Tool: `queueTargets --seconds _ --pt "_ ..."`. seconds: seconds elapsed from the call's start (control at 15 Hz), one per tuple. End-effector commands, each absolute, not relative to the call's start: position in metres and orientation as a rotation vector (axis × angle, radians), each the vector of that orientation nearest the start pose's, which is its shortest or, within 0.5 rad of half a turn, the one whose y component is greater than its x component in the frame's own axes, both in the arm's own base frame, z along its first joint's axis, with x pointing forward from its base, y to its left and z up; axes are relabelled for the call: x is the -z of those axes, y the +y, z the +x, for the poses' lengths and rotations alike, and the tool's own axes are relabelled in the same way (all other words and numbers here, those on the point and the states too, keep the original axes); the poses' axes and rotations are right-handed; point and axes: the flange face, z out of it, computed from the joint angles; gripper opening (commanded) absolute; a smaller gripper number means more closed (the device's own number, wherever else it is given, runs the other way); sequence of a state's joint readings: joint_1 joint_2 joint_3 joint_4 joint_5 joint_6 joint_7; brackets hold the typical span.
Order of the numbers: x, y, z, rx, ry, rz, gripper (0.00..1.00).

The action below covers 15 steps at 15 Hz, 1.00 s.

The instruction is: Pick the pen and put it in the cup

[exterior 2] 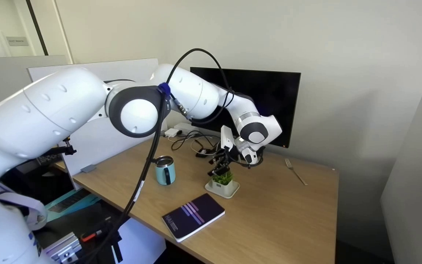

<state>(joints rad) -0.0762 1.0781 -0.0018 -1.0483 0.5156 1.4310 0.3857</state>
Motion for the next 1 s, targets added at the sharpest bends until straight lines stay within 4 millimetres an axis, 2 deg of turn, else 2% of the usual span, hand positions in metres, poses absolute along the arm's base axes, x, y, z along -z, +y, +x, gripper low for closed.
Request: queueTargets --seconds 0.0,0.4,0.53,0.6,0.73,0.93 --pt "-0.157 0.006 0.703 -1.014 0.7 -2.465 0.46" --pt "-0.172 0.005 0.708 -0.982 0.673 -2.501 0.04" --pt "-0.19 0.005 0.711 -0.948 0.664 -2.525 0.01" --pt "-0.202 0.005 0.714 -0.922 0.656 -2.542 0.03" --pt "-0.238 0.004 0.72 -0.821 0.634 -2.597 0.04" --pt "-0.313 0.006 0.723 -0.634 0.585 -2.7 0.04"
